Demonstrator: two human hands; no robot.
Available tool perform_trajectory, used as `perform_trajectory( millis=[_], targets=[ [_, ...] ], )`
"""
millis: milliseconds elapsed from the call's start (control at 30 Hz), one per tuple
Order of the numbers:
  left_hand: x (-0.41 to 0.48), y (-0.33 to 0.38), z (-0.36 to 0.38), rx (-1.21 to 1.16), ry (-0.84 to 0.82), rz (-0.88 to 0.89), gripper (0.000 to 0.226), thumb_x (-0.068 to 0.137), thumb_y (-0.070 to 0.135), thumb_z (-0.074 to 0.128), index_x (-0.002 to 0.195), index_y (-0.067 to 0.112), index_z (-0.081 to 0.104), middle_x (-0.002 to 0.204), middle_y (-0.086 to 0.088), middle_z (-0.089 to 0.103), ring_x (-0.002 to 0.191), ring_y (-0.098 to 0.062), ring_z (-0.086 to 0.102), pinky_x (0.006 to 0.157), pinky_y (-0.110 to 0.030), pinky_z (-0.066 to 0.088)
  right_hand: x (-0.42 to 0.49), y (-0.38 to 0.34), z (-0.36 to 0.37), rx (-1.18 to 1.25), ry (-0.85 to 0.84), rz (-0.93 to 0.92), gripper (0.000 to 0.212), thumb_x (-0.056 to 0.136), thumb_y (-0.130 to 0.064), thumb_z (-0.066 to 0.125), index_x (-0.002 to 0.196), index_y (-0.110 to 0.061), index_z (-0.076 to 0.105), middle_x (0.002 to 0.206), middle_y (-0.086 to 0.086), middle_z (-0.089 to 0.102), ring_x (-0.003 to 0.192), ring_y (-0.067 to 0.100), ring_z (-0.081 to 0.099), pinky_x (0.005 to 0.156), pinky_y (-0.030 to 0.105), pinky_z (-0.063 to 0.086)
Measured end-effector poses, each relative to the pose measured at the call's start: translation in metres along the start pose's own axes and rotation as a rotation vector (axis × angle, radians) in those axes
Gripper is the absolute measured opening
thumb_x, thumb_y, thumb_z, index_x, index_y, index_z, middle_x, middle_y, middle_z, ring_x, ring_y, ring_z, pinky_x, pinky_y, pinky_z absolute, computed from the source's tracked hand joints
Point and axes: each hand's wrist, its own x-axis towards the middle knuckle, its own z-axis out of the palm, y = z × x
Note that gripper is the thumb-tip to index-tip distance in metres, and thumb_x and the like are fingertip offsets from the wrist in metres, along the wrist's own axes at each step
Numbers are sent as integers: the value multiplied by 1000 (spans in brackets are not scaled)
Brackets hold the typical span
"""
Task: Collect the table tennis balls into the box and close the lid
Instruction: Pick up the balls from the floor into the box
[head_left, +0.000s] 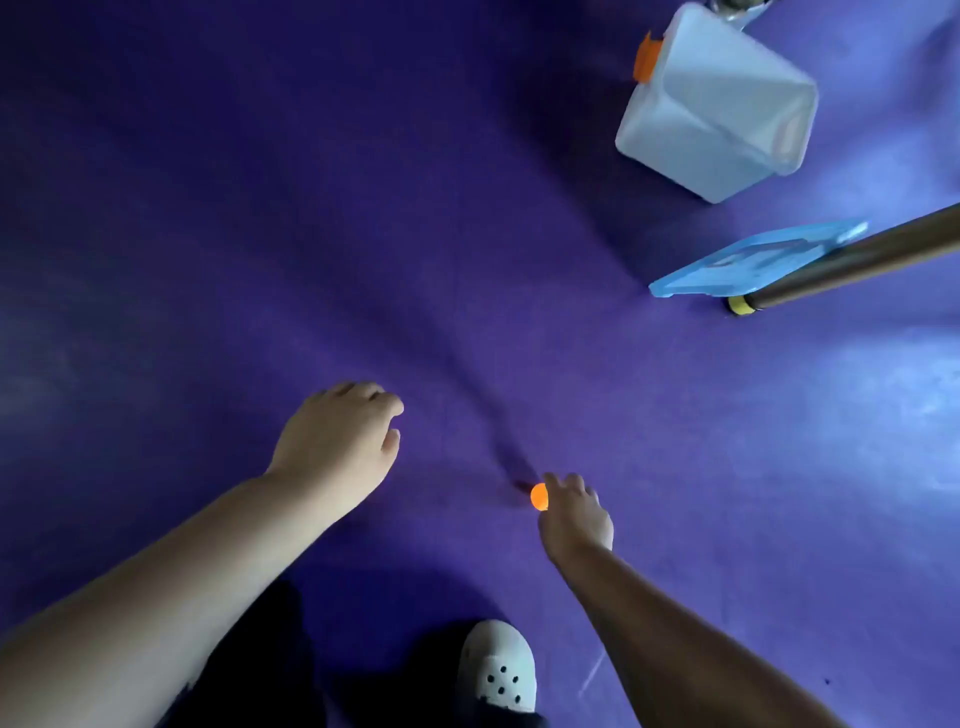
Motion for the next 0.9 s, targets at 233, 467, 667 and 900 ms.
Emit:
perform_trajectory(
  millis=[233, 467, 667, 900],
  targets=[
    [29, -6, 29, -57, 55, -7, 33, 95, 25, 44, 127, 21, 53, 128, 7, 56, 117, -17, 48, 89, -28, 39, 29, -7, 36, 146, 9, 196, 46, 91, -7, 52, 131, -20, 34, 125, 10, 34, 103, 30, 57, 66, 37, 48],
    [-4, 1, -26, -144, 42, -70, 33, 94, 22, 46, 126, 21, 55, 125, 5, 58, 115, -19, 49, 83, -30, 41, -23, -29, -44, 348, 162, 31, 38, 85, 4, 48, 117, -16, 46, 116, 6, 42, 72, 30, 46, 58, 32, 38],
    [-61, 14, -147, -226, 69, -101, 30, 91, 25, 52, 119, 18, 59, 119, 3, 62, 109, -21, 54, 76, -32, 47, -127, -58, -187, 458, 178, -71, 37, 86, -15, 55, 122, -21, 48, 114, 5, 52, 88, 33, 58, 62, 29, 38],
    [-114, 21, -328, -173, 101, -76, 31, 93, 27, 49, 122, 22, 57, 119, 4, 63, 108, -20, 56, 76, -31, 46, -240, -85, -352, 596, 312, -41, 36, 86, -18, 58, 121, -21, 51, 111, 5, 55, 89, 32, 59, 67, 32, 45]
  ],
)
